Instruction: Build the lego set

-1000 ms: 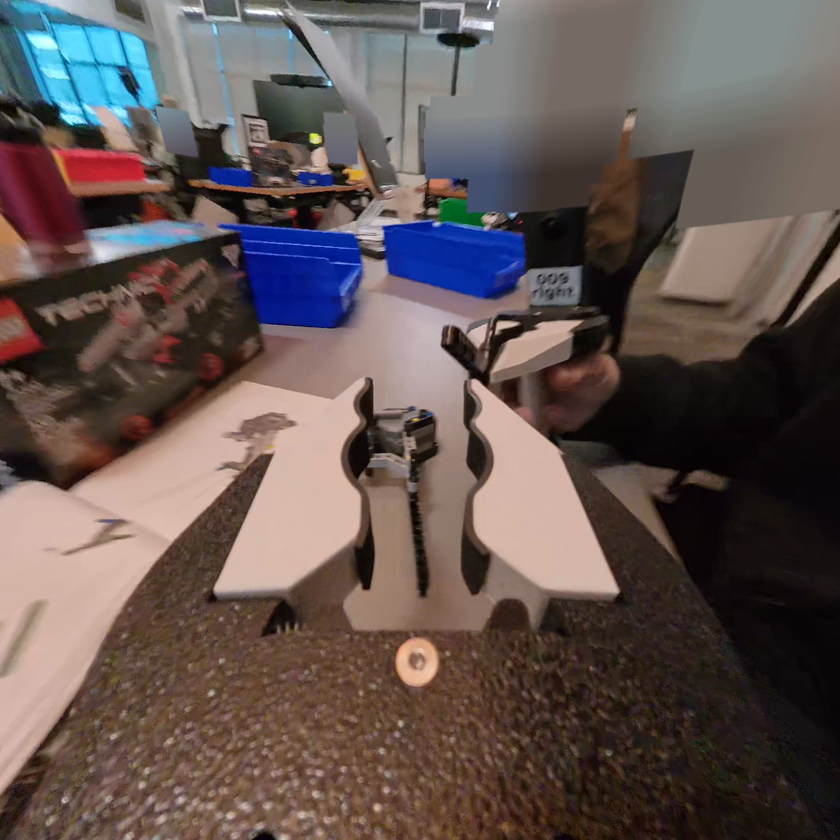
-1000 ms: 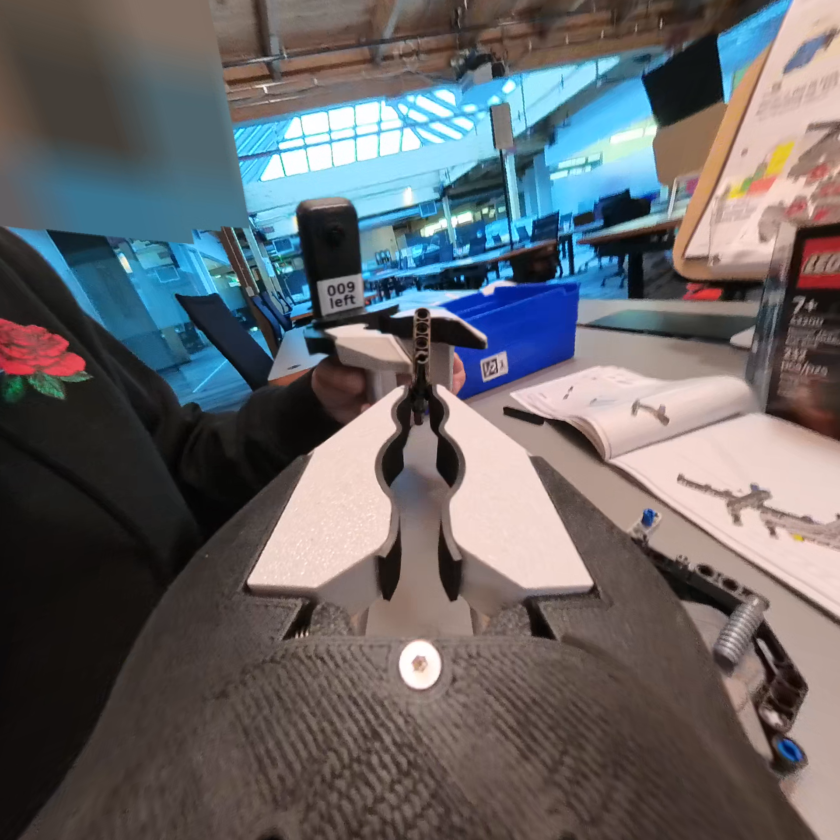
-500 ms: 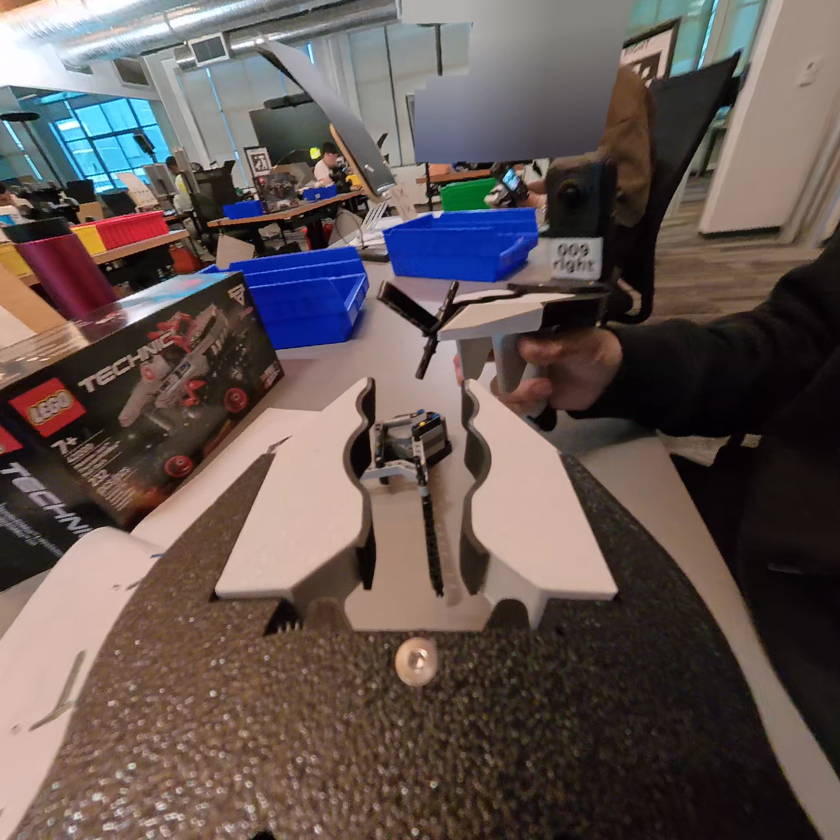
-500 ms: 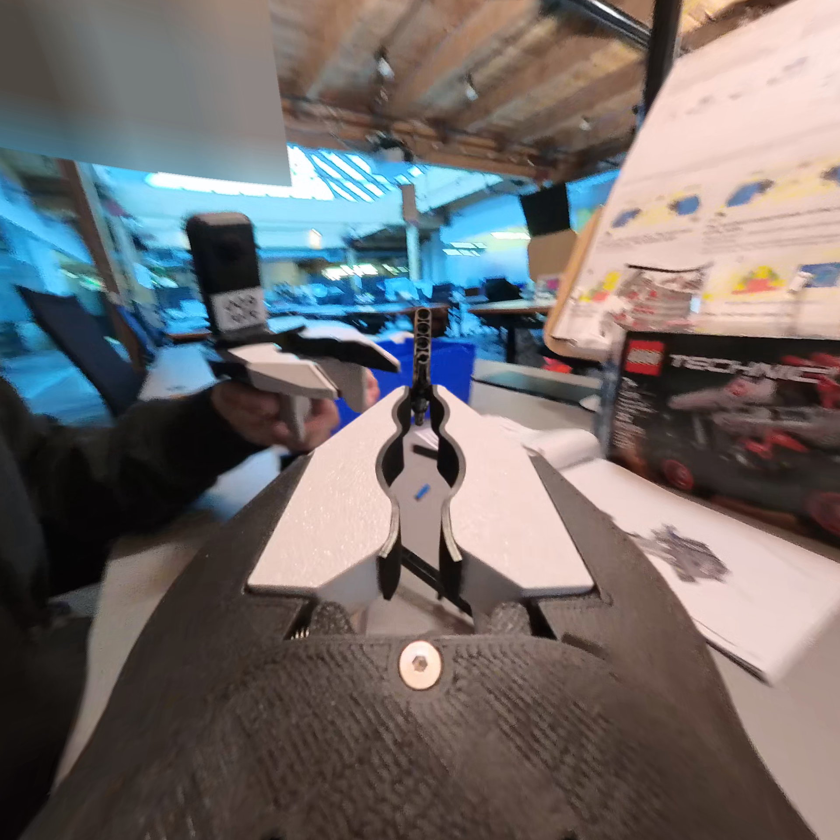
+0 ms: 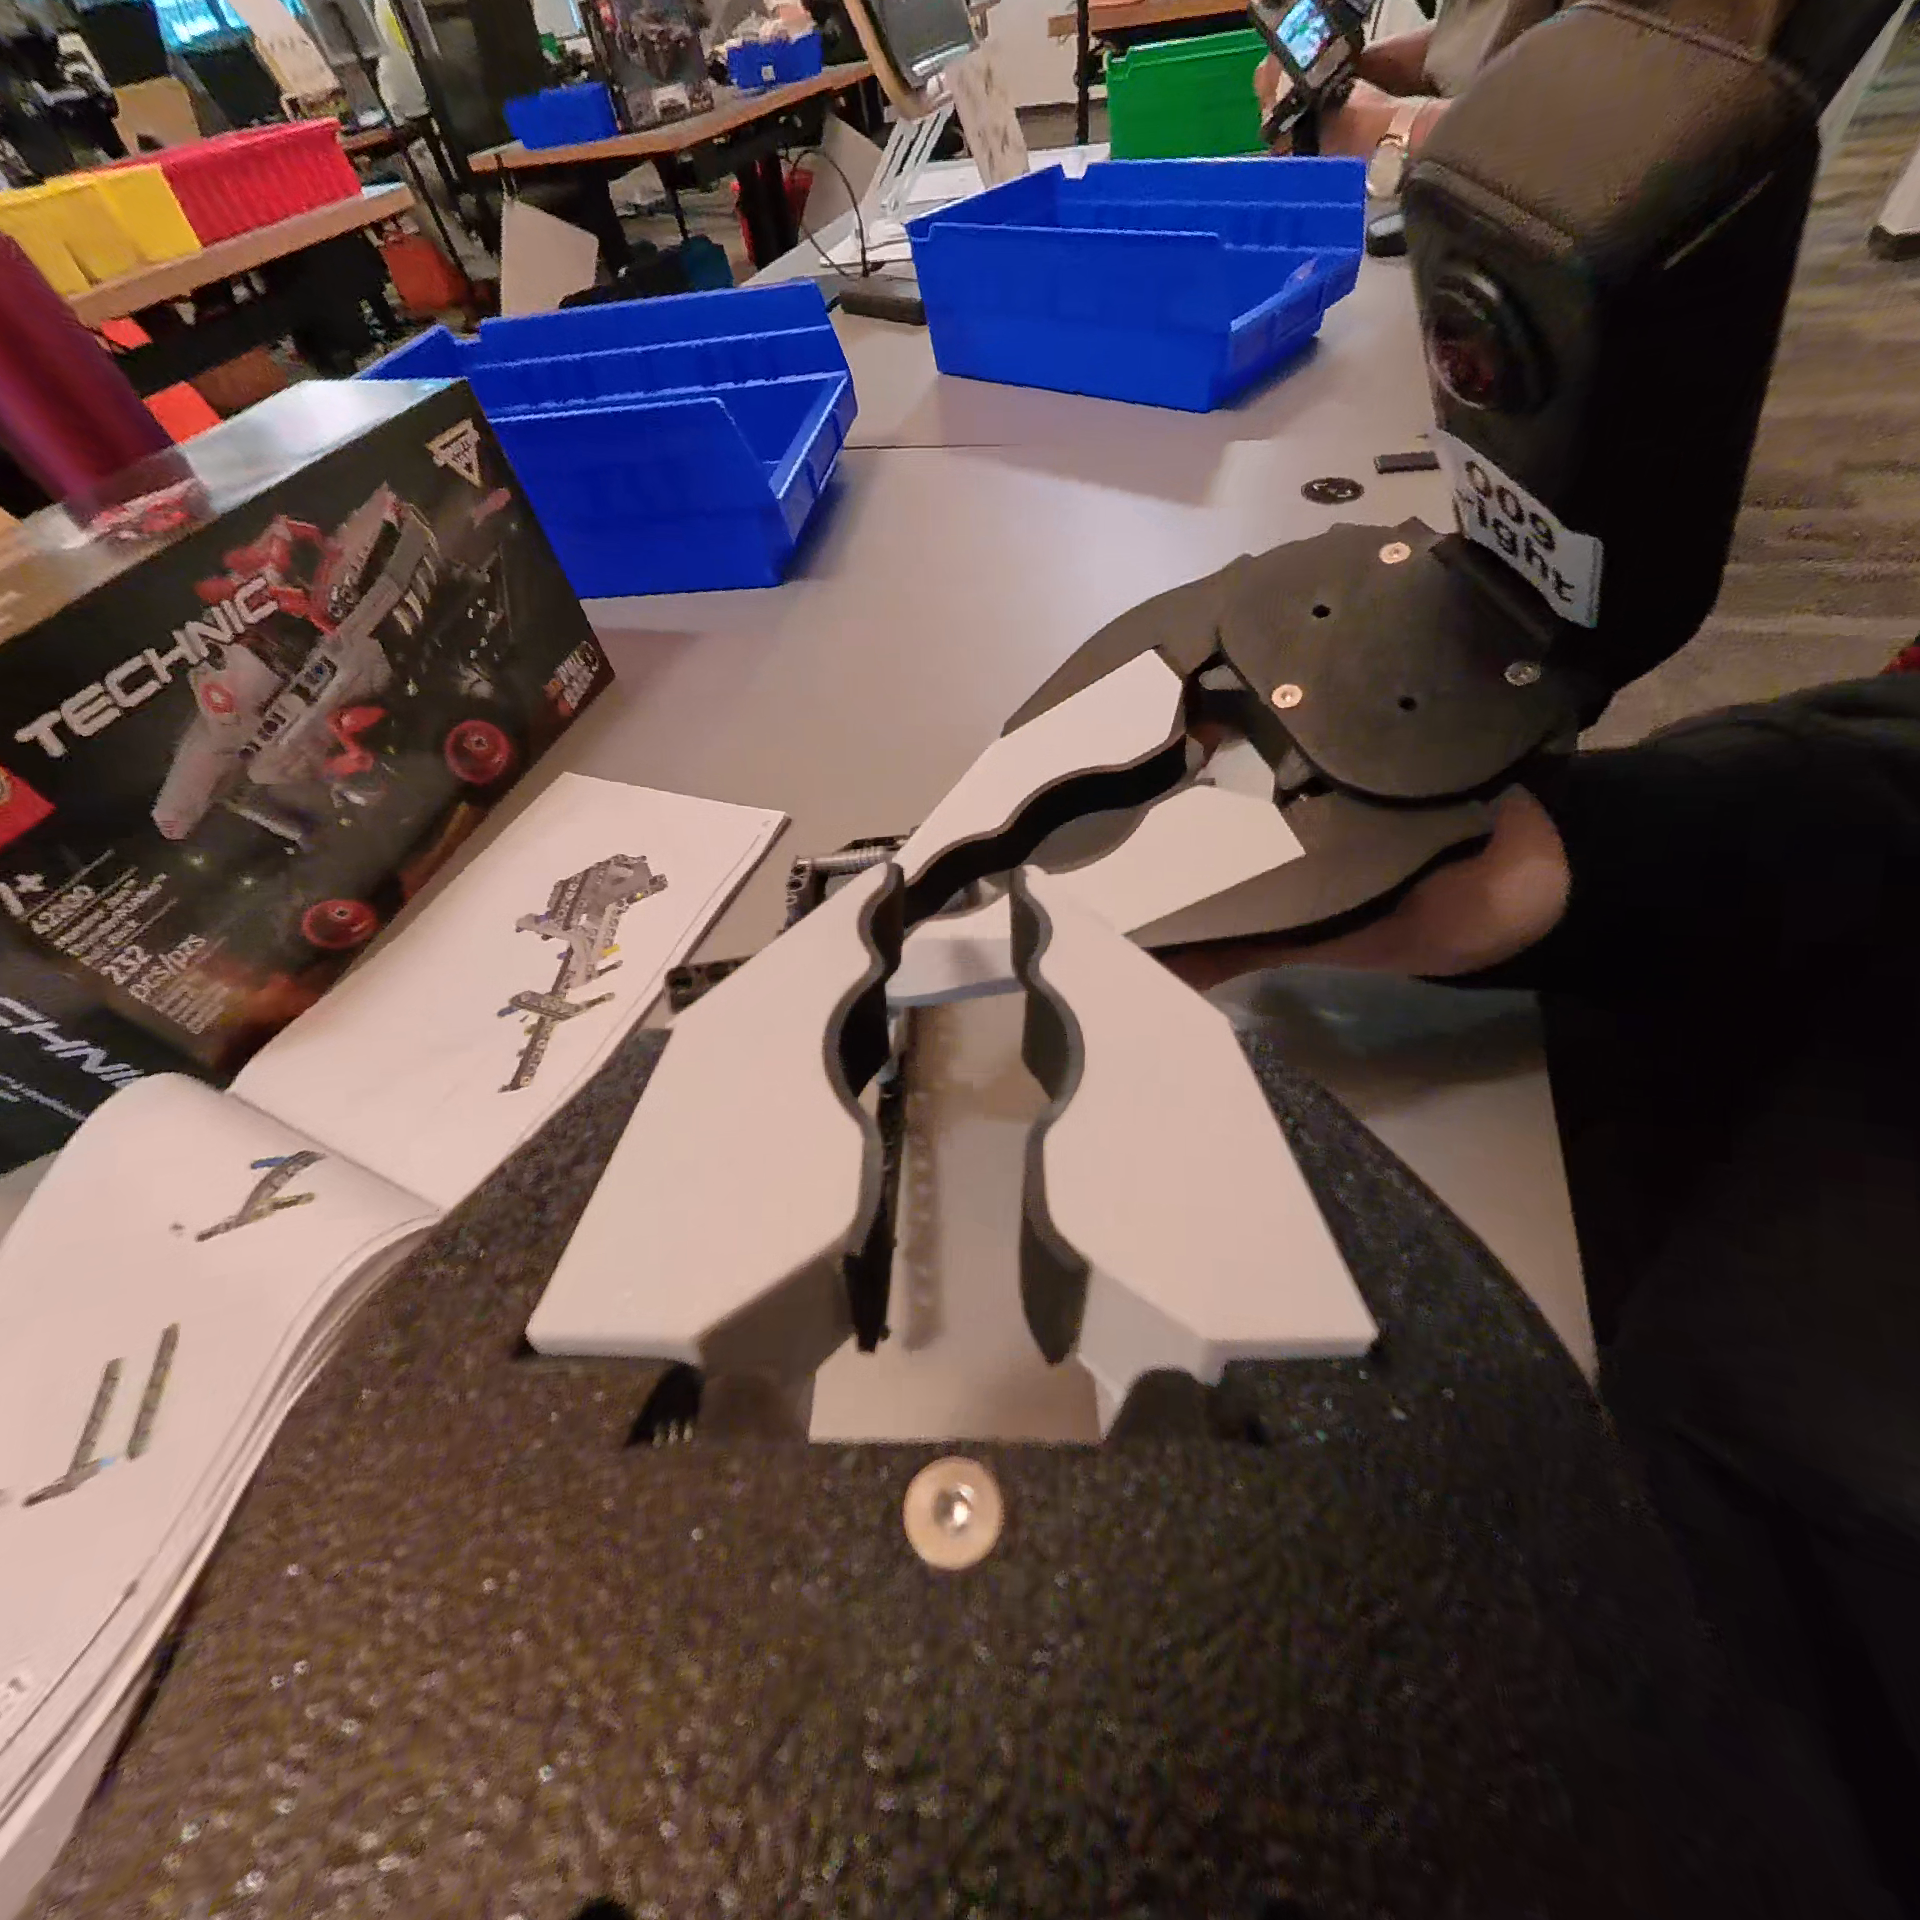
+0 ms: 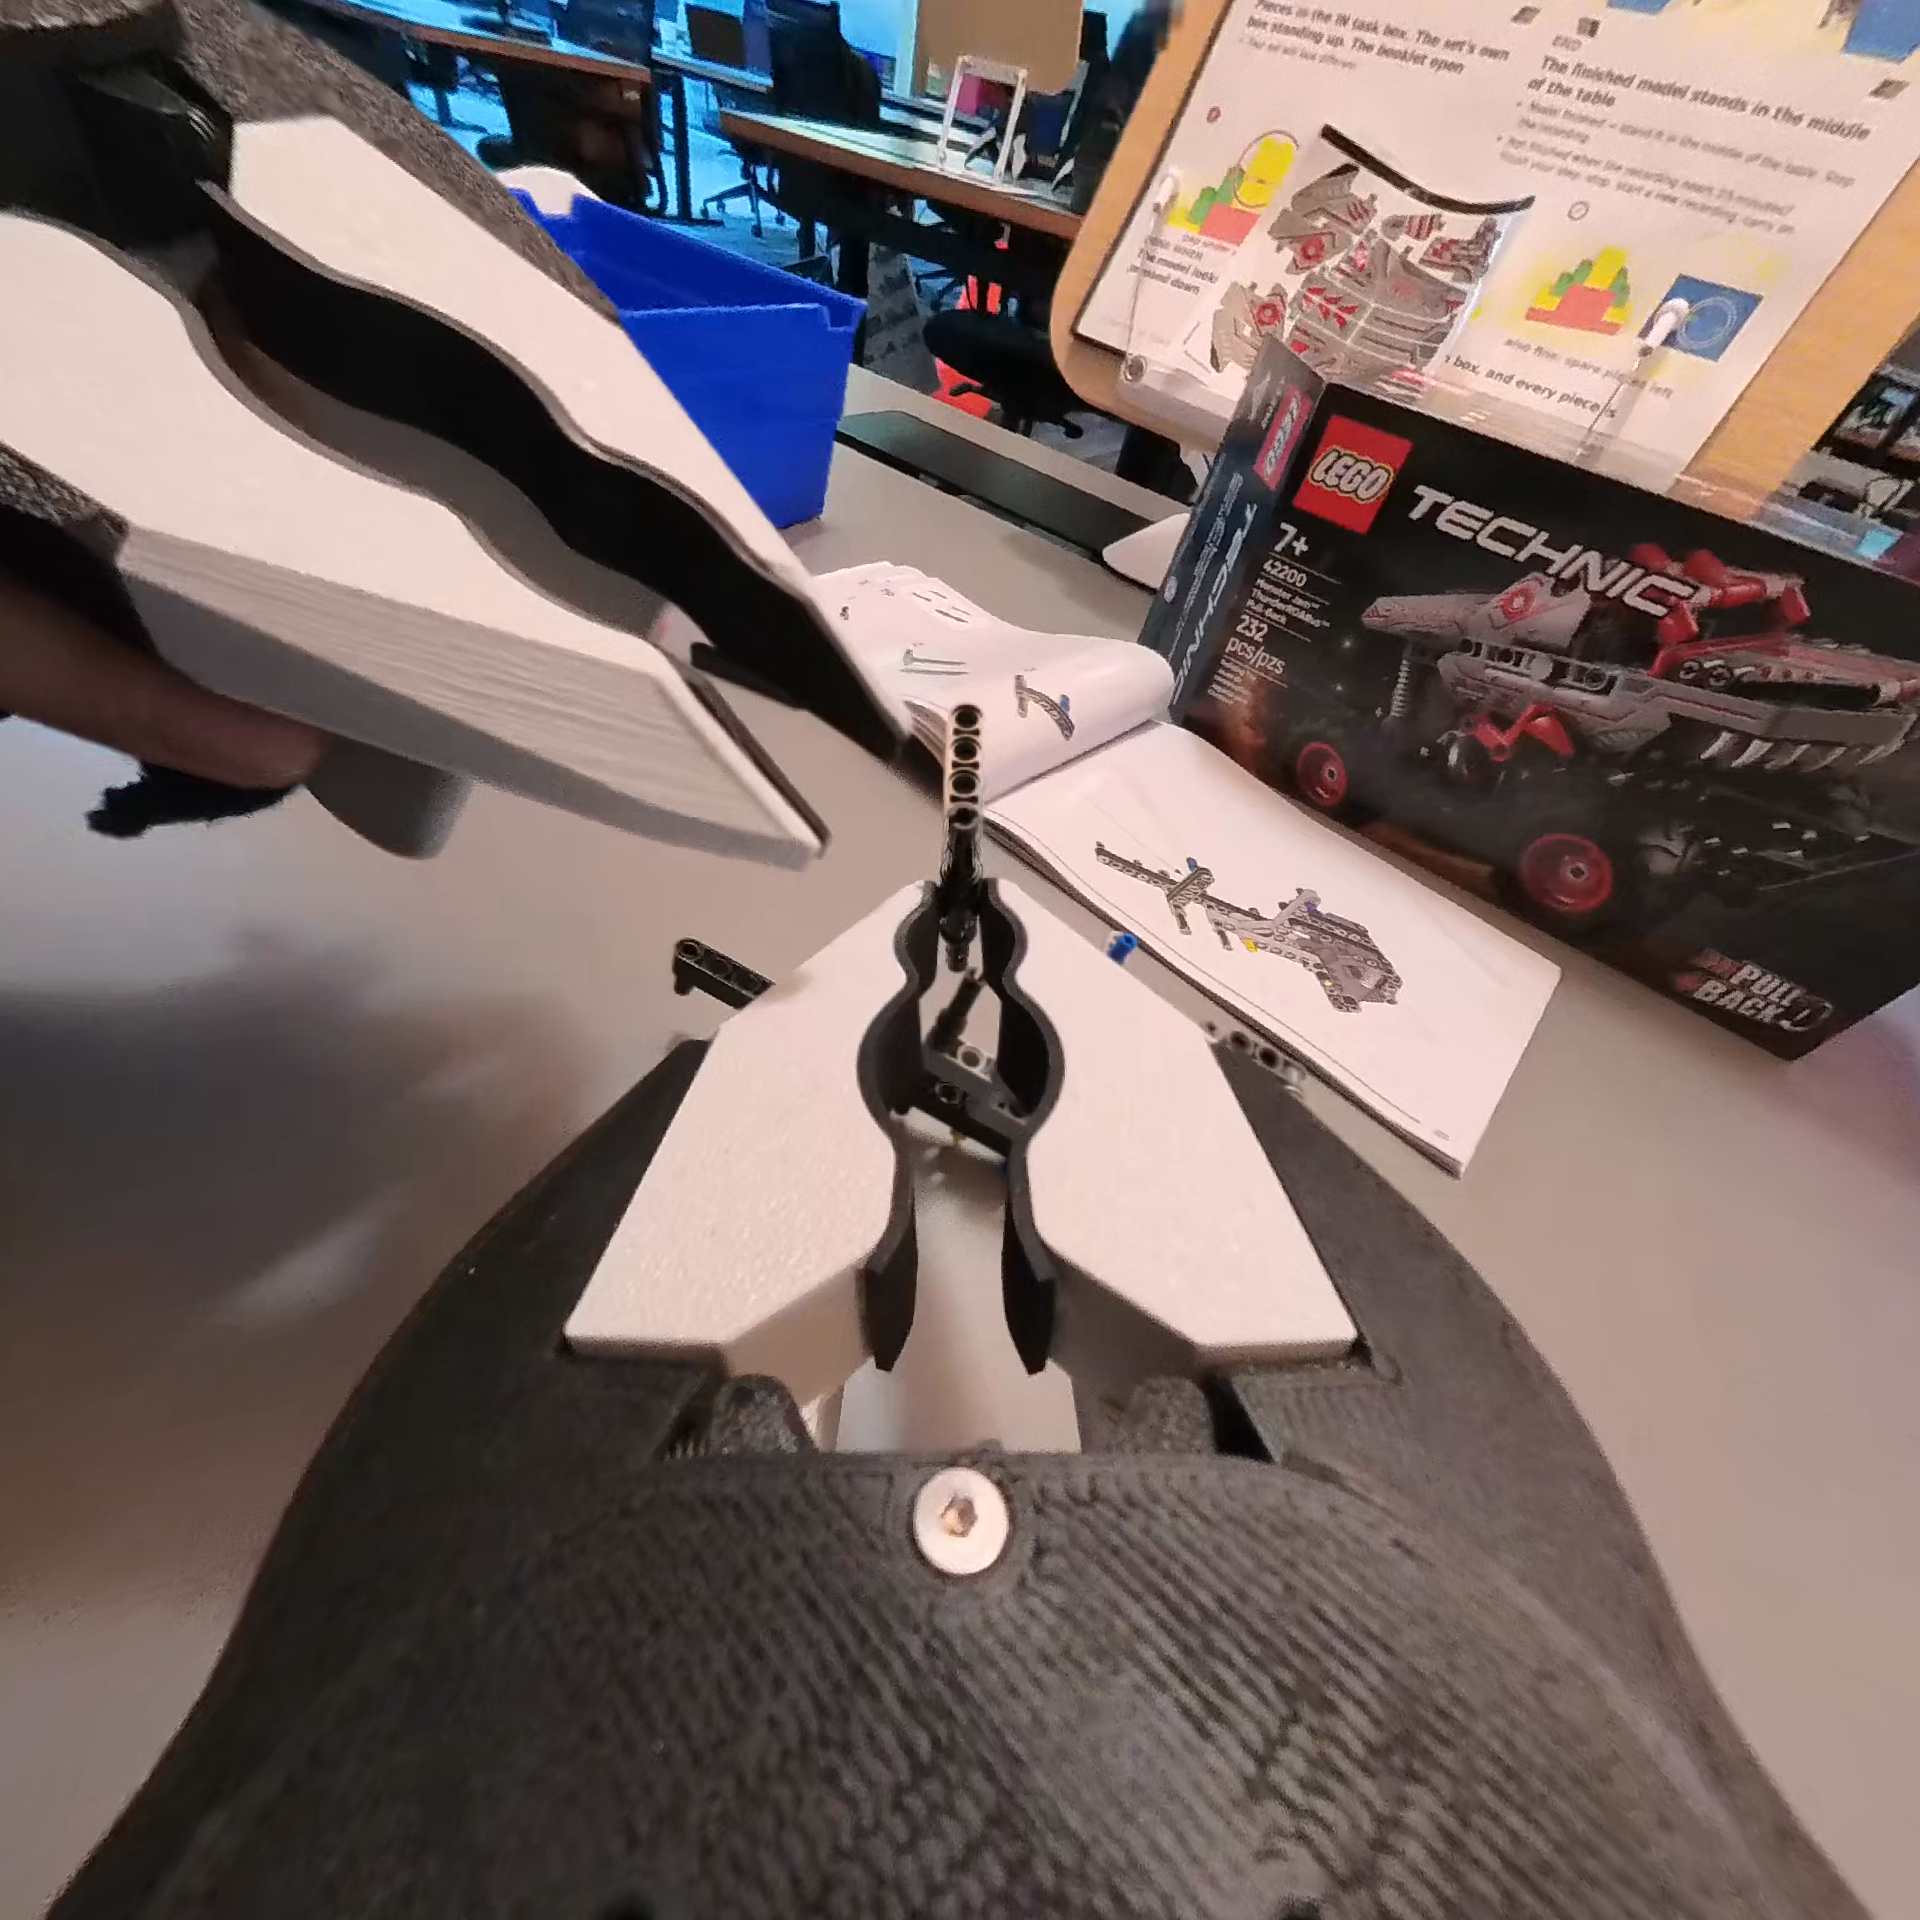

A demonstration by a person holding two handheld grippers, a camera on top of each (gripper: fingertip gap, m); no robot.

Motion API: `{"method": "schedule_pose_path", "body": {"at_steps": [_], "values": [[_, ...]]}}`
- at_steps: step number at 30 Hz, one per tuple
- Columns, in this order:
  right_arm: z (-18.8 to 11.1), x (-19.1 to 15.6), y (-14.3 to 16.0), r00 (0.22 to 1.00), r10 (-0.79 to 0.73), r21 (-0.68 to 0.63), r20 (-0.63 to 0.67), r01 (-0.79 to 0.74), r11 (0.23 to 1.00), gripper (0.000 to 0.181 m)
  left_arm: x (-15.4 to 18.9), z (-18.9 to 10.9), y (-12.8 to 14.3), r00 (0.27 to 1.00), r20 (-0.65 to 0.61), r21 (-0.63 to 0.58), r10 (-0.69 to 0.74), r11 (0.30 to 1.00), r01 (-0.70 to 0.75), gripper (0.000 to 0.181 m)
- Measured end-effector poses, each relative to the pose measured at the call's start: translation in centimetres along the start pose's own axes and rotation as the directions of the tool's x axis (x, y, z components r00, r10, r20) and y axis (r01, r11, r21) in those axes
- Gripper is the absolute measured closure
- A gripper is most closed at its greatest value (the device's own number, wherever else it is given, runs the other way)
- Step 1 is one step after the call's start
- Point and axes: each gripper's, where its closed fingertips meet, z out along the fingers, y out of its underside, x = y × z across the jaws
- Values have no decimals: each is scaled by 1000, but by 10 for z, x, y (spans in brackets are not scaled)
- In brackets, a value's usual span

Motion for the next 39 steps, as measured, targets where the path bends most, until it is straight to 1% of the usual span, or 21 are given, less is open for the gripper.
{"method": "schedule_pose_path", "body": {"at_steps": [2,4,5,11,16,19,23,31,36,39], "values": [[-1,-5,-3,1000,-20,31,10,20,999,176,3,3,3,1000,4,-24,-5,1000,6,164],[-1,-4,-2,1000,-10,44,-8,10,999,176,2,7,7,1000,21,-47,0,999,1,168],[-1,-6,1,1000,-9,30,-4,9,1000,176,4,9,9,1000,18,-56,1,998,0,169],[2,-9,9,999,-44,-15,-28,44,999,176,-1,18,20,995,95,-102,26,995,-16,170],[3,-10,13,998,-50,-41,-24,49,998,177,-10,19,25,983,169,-139,76,989,-53,170],[4,-11,15,998,-57,-55,-20,56,997,176,-10,21,28,981,177,-146,78,988,-52,167],[3,-10,13,999,-48,-45,-24,47,998,176,-14,16,26,975,192,-162,110,984,-79,168],[3,-9,14,998,-53,-47,-27,52,998,177,-19,14,27,974,203,-164,103,984,-70,165],[3,-9,15,998,-58,-53,-31,56,997,177,-18,14,27,981,181,-150,66,988,-39,165],[4,-9,15,997,-64,-57,-31,62,996,176,-17,14,29,981,176,-167,85,984,-55,165]]}}
